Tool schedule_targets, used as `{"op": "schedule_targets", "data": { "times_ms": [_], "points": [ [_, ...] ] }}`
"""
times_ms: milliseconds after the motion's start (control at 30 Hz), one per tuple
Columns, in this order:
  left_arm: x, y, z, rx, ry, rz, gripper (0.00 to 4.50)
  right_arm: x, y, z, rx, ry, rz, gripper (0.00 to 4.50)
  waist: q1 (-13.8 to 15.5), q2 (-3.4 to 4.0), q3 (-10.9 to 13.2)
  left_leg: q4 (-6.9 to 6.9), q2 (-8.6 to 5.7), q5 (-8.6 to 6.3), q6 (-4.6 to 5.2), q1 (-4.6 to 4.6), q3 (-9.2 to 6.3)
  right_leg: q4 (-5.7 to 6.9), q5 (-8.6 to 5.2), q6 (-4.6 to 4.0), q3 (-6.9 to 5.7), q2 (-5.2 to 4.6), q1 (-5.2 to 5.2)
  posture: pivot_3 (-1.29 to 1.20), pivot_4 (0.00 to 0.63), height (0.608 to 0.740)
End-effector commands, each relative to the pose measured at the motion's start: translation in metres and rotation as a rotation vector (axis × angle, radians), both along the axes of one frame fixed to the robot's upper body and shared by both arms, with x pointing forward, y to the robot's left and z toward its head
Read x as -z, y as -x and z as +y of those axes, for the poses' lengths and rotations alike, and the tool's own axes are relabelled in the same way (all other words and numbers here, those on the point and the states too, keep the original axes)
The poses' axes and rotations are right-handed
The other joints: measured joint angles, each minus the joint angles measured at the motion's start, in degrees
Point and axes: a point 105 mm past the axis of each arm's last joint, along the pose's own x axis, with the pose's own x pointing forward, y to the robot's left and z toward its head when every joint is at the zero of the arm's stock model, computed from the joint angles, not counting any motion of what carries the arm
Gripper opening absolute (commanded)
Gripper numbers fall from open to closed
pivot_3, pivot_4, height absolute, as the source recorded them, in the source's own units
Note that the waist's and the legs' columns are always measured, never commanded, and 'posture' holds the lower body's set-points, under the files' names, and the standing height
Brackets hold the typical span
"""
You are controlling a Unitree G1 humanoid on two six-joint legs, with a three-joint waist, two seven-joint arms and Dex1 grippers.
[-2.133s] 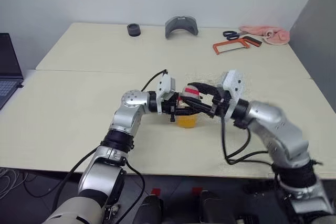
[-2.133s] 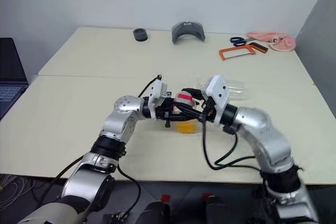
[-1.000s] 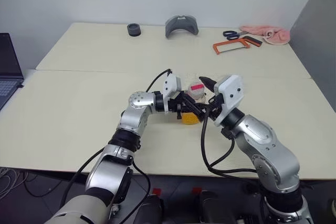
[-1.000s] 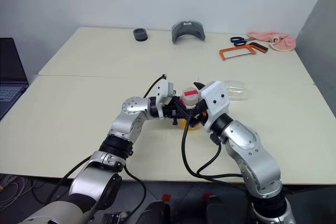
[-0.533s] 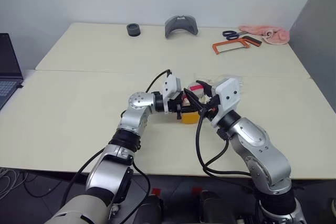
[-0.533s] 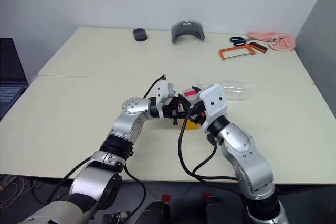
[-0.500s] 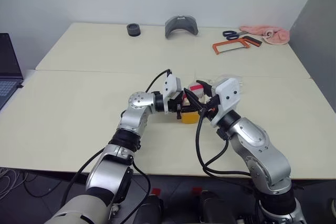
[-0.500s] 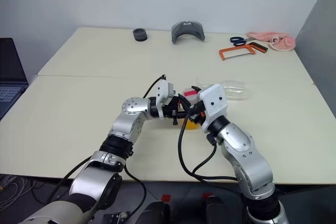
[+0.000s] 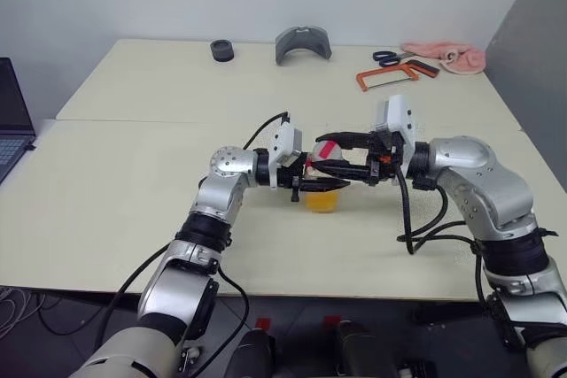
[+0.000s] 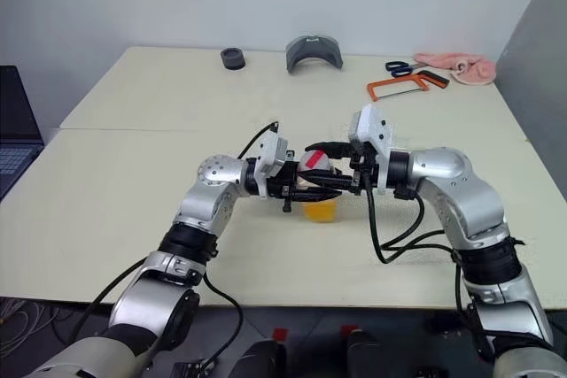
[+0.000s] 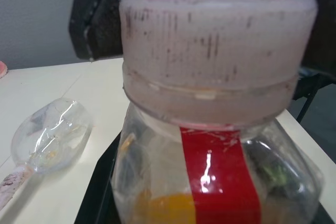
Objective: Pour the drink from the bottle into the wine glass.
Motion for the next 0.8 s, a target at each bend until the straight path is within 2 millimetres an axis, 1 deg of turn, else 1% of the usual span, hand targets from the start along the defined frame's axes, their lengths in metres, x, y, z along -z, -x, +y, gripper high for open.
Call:
{"op": "schedule_targets", "data": {
  "times_ms": [33,67,100,133,233,367,533,700,800],
  "points": [
    [-0.015,0.001,0.002,-0.016,0.037,-0.046,1.68,-0.012,0.009,-0.002,0.008,-0.080,-0.027,3.20,0.09,0.00,0.00,0.00,0.01,0.00,0.00,0.00,-0.02,0.00,0.00,0.00,0.01,-0.03,0.00,0.00,0.150,0.740],
    [-0.015,0.001,0.002,-0.019,0.039,-0.045,1.68,-0.013,0.010,-0.004,0.028,-0.097,-0.033,3.63,0.13,0.00,0.00,0.01,0.03,0.00,0.00,-0.02,-0.08,0.01,0.00,0.00,0.00,-0.08,0.00,0.00,0.150,0.740],
    [-0.014,0.001,0.003,-0.022,0.040,-0.044,1.68,-0.014,0.012,-0.006,0.046,-0.107,-0.042,3.91,0.18,0.00,0.00,0.03,0.03,0.00,0.00,-0.02,-0.12,0.01,0.00,0.00,0.01,-0.10,0.00,0.00,0.150,0.740],
    [-0.014,0.001,0.004,-0.025,0.040,-0.044,1.68,-0.015,0.014,-0.007,0.063,-0.114,-0.054,4.30,0.25,0.00,0.00,0.03,0.02,0.00,0.00,-0.03,-0.19,0.01,0.00,0.00,0.02,-0.14,0.00,0.00,0.150,0.740],
    [-0.014,0.001,0.006,-0.036,0.041,-0.043,1.68,-0.018,0.021,-0.010,0.137,-0.148,-0.095,4.30,0.34,0.00,0.00,0.03,0.01,0.00,-0.01,-0.04,-0.33,0.02,0.00,0.00,0.01,-0.15,0.00,0.00,0.150,0.740],
    [-0.014,-0.001,0.006,-0.045,0.044,-0.042,1.68,-0.020,0.019,-0.002,0.269,-0.186,-0.190,4.30,0.21,0.01,-0.01,0.03,0.00,0.01,-0.01,-0.01,-0.33,0.03,0.00,0.01,0.01,-0.11,0.00,0.00,0.150,0.740],
    [-0.015,-0.003,0.004,-0.041,0.048,-0.041,1.68,-0.012,0.017,0.006,0.302,-0.148,-0.244,4.30,0.19,0.01,0.00,0.03,-0.05,0.01,-0.02,-0.01,-0.32,0.03,0.00,0.01,0.02,-0.07,0.00,0.00,0.150,0.740],
    [-0.016,-0.003,0.002,-0.038,0.056,-0.041,1.68,-0.009,0.008,-0.002,0.367,-0.135,-0.260,4.30,0.19,0.00,0.00,0.03,-0.05,0.01,-0.02,-0.02,-0.32,0.02,0.00,0.01,0.02,-0.07,0.00,0.00,0.150,0.740],
    [-0.016,-0.003,0.003,-0.038,0.058,-0.039,1.68,-0.011,0.001,-0.015,0.432,-0.162,-0.248,4.30,0.19,0.01,0.00,0.03,-0.06,0.01,-0.02,-0.01,-0.32,0.03,0.00,0.01,0.01,-0.06,0.00,0.00,0.150,0.740]
  ]
}}
